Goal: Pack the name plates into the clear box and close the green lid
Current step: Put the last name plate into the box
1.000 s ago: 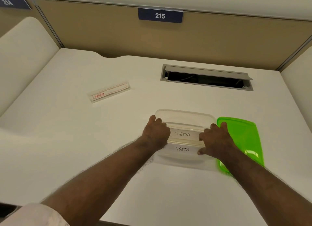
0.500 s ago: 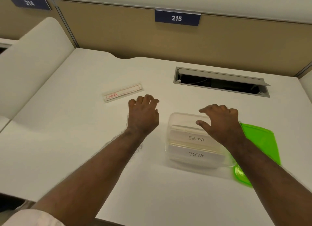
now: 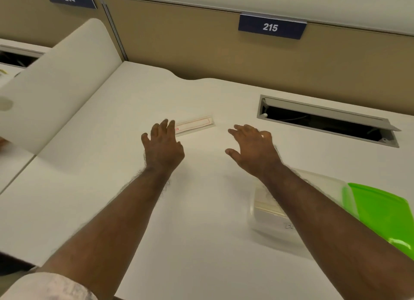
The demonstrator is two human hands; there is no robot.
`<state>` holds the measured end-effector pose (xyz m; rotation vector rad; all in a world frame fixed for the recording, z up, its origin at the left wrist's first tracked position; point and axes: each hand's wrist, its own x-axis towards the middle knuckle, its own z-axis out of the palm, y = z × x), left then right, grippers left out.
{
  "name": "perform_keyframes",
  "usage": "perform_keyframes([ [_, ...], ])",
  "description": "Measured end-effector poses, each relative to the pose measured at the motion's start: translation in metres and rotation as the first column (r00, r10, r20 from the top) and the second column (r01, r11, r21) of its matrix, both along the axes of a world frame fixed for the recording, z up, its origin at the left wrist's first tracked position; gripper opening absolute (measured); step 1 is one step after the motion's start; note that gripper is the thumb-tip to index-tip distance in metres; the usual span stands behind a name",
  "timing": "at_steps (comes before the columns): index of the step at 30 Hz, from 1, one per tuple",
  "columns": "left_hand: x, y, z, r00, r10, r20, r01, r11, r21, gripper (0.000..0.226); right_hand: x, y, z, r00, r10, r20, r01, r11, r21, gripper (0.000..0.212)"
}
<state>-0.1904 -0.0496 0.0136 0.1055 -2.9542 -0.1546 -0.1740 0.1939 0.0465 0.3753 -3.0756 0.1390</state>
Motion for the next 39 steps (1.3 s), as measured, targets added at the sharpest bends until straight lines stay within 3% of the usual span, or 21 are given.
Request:
perform_keyframes([
  [13,-0.065,-0.055,-0.033,0.992,-0.025,0.123,0.026,1.000,-0.002,0.058,-0.088,-0.086,-0.042,0.989,0.040,0.139,-0.047,0.998,0.044,0.068],
  [18,-0.079,-0.056,-0.046,0.998,-0.042,0.040,0.043,0.999,-0.024,0.034,-0.108,-0.106,-0.053,0.981,0.050,0.188,-0.059,0.997,0.043,0.074],
  [24,-0.090,-0.060,-0.049,0.998,-0.064,-0.019,0.064,0.998,0.011,0.022,-0.111,-0.108,-0.063,0.976,0.042,0.213,-0.052,0.998,0.040,0.073],
  [26,-0.092,-0.060,-0.048,0.997,-0.074,0.002,0.073,0.994,0.078,0.020,-0.109,-0.107,-0.062,0.976,0.047,0.213,-0.055,0.998,0.032,0.072],
  [30,-0.089,-0.059,-0.043,0.996,-0.035,0.076,0.006,0.934,0.356,0.021,-0.106,-0.100,-0.057,0.981,0.061,0.185,-0.065,0.998,0.020,0.073],
  [33,-0.083,-0.060,-0.034,0.994,-0.033,0.108,-0.020,0.888,0.459,0.023,-0.101,-0.091,-0.051,0.986,0.071,0.149,-0.077,0.997,0.032,0.074],
  [39,-0.071,-0.054,0.003,0.965,-0.073,0.253,-0.143,0.660,0.737,0.015,-0.086,-0.069,-0.039,0.988,0.101,0.121,-0.109,0.992,0.066,0.082],
])
